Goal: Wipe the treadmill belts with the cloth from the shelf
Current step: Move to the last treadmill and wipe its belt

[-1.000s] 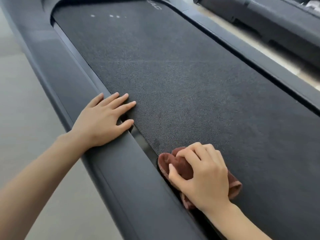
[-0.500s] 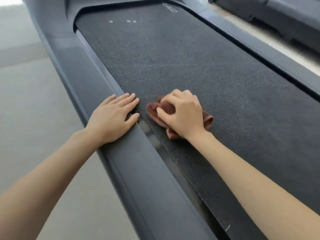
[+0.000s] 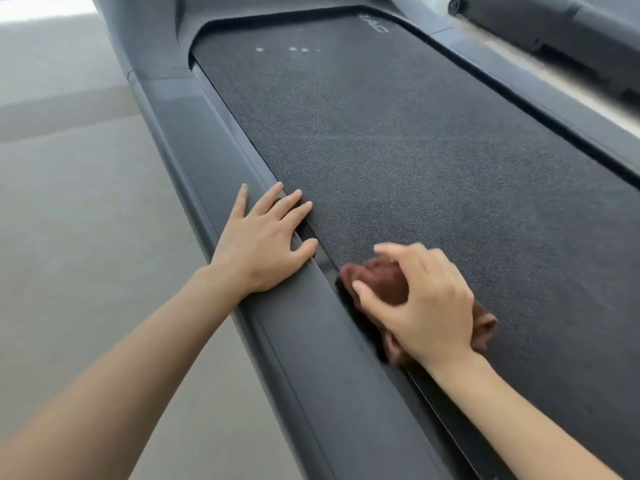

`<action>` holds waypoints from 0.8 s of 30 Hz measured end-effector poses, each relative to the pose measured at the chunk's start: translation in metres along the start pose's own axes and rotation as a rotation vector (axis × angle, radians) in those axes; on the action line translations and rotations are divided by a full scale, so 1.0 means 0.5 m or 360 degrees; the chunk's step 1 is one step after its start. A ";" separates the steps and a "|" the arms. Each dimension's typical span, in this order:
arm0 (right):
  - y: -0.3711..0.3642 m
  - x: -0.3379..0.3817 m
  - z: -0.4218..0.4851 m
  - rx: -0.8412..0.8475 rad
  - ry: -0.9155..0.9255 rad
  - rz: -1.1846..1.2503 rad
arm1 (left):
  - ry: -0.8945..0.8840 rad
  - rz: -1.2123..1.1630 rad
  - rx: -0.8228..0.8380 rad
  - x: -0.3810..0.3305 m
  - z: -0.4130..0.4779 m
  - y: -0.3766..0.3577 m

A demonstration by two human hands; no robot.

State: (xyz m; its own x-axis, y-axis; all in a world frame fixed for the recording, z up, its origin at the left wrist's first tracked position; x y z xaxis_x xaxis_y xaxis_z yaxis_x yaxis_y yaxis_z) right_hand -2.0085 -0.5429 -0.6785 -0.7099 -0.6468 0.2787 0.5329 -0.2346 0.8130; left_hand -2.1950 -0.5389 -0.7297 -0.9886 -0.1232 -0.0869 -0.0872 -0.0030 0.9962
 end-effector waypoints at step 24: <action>0.032 -0.150 -0.001 -0.0032 -0.0230 -0.0218 | -0.0306 -0.0097 0.0029 -0.089 0.086 -0.003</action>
State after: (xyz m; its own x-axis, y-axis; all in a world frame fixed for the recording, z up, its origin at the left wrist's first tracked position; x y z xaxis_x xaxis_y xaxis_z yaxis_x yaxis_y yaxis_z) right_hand -1.9465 -0.4985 -0.6866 -0.8342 -0.4975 0.2379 0.4350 -0.3287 0.8383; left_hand -2.1561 -0.4906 -0.7276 -0.9865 0.0685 -0.1488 -0.1482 0.0138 0.9889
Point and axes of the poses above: each hand's wrist, its own z-axis towards the middle knuckle, its own y-axis out of the back of the hand, x = y × z, the point moved 10 cm from there along z, towards the middle knuckle
